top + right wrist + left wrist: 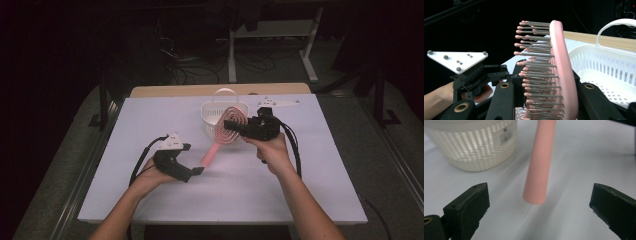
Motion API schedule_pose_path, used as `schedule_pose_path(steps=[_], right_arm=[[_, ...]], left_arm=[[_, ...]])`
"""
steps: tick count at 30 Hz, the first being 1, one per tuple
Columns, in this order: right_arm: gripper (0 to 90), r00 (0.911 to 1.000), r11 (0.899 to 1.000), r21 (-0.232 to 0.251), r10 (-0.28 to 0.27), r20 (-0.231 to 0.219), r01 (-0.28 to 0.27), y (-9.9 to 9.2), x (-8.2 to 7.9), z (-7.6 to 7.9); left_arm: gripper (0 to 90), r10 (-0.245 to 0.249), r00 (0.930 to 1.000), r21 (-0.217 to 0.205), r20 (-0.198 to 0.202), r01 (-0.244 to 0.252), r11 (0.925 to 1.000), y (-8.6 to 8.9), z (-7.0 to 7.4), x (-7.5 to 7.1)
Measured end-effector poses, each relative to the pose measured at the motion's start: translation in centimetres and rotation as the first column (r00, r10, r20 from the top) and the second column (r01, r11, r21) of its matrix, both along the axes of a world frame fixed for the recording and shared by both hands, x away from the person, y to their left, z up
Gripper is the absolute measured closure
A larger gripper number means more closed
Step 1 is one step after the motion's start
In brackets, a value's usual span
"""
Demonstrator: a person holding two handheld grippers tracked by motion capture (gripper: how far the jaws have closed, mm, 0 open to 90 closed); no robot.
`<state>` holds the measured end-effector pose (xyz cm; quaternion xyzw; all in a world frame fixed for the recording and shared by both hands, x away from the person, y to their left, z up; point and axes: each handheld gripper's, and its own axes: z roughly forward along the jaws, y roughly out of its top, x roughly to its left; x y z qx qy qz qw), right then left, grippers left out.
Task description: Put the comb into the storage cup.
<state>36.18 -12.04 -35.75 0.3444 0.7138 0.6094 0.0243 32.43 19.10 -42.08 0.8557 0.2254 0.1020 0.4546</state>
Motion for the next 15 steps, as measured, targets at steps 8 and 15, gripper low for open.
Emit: schedule_pose_path(steps=[8, 15], right_arm=[[62.6, 1.0, 1.0, 0.001, -0.001, 0.002, 0.001, -0.1, 0.0, 0.0], [62.6, 1.0, 1.0, 0.0, -0.003, 0.001, 0.003, 0.0, 0.0, 0.0]], left_arm=[[0.0, 0.04, 0.999, 0.03, -0.02, -0.039, 0.9988, 2.4, -1.0, -0.6], [1.2, 0.077, 0.9971, 0.01, 0.0, -0.077, 0.997, 3.7, -1.1, -1.3]])
